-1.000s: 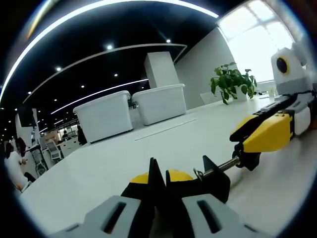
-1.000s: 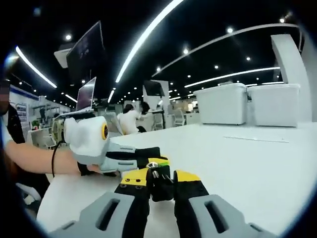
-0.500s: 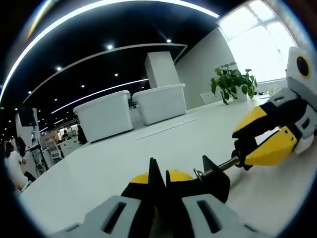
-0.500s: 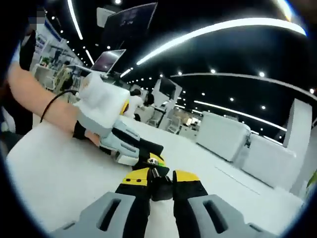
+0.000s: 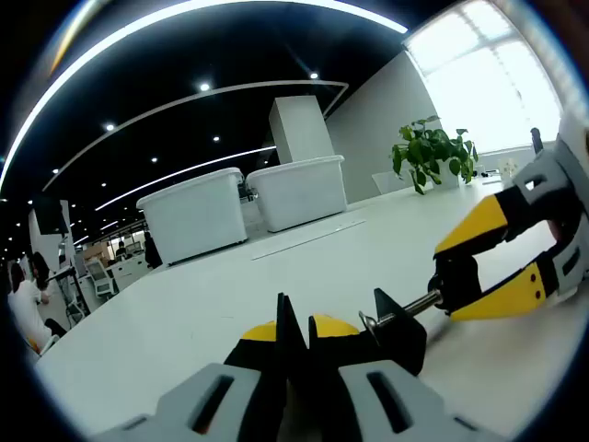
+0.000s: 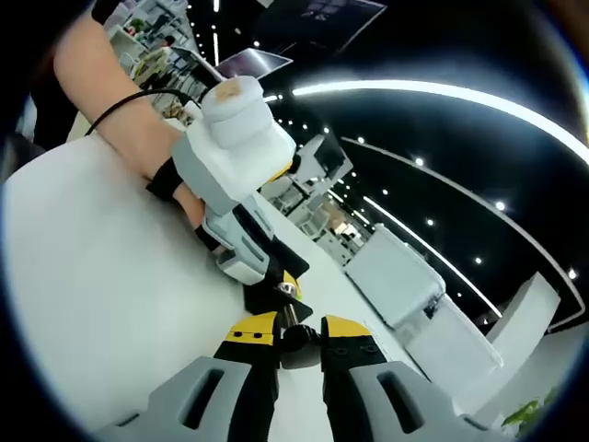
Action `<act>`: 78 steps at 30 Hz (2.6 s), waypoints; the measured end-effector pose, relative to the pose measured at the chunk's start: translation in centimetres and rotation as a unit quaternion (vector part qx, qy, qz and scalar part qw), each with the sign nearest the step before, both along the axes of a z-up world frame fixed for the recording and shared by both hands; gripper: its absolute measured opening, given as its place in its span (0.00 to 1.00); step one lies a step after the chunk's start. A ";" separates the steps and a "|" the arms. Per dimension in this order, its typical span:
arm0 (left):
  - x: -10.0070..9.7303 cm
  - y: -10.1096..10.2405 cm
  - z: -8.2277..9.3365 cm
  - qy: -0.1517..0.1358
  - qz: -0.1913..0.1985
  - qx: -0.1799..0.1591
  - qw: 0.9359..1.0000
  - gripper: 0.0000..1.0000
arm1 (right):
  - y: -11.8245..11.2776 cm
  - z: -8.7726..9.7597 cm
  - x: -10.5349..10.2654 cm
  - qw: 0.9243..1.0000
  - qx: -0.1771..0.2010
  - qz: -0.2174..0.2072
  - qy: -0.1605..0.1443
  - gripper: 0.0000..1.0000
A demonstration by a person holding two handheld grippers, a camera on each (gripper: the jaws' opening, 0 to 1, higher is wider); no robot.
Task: Clamp the fixed fixture on the desktop, loosen the retaining clip, secure it to the edge of the desk, and tighten the retaining clip.
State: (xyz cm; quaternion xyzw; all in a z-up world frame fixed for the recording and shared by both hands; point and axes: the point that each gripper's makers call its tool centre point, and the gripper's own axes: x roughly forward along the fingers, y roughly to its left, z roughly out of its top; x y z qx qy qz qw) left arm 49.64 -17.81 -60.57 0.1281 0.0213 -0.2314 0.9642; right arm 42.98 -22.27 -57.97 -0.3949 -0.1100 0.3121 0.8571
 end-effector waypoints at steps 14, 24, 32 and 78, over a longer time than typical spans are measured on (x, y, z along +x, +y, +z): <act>0.1 -0.1 0.0 -0.002 -0.002 0.002 1.000 0.09 | -2.2 0.8 0.6 0.931 0.286 0.023 0.228 0.36; 0.0 -0.2 0.0 -0.002 -0.004 0.002 1.000 0.09 | -2.9 1.1 0.9 0.902 0.343 0.025 0.261 0.26; 0.0 -0.1 0.0 -0.002 -0.004 0.002 1.000 0.09 | -2.2 0.5 0.8 0.896 0.339 0.031 0.287 0.17; -0.2 -0.2 0.0 -0.003 -0.003 0.002 1.000 0.09 | -2.4 1.1 0.8 0.904 0.334 0.025 0.264 0.26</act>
